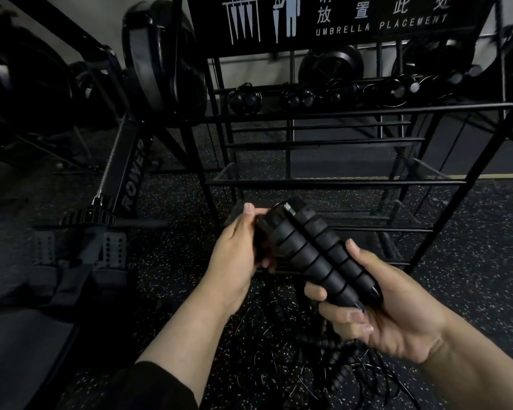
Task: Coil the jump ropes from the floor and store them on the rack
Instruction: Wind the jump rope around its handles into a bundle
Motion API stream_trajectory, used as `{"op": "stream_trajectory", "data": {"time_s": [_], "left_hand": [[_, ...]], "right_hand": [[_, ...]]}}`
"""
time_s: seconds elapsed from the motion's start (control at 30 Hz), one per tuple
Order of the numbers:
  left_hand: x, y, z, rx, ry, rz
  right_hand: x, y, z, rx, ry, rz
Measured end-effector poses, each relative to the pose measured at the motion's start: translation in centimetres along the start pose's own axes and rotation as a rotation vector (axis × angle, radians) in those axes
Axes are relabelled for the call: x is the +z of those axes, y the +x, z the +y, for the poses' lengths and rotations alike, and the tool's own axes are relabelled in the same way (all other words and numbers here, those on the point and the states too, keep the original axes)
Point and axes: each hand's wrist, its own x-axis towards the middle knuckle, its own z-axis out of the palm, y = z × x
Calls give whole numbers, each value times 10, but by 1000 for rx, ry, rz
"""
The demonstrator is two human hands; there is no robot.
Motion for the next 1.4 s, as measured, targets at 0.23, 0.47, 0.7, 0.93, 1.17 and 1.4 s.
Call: {"op": "stream_trajectory", "data": {"time_s": [0.23, 0.47, 0.7, 0.93, 1.17, 1.4], "left_hand": [[32, -3, -16, -16, 413, -130], [29, -1, -12, -4, 1044, -222], [19, -2, -13, 61, 1256, -294], [8, -7, 4, 127, 1264, -533], [-6, -6, 18, 56, 1091, -691], [-18, -7, 28, -34, 541, -749]], "right_hand": [[2, 2, -3, -165, -56, 233], [24, 8, -2, -173, -710, 770], [14, 9, -4, -25, -1319, 876], [-1, 2, 0, 326, -1625, 802], [8, -5, -11, 459, -1498, 446], [14, -14, -21, 323, -1190, 169]]}}
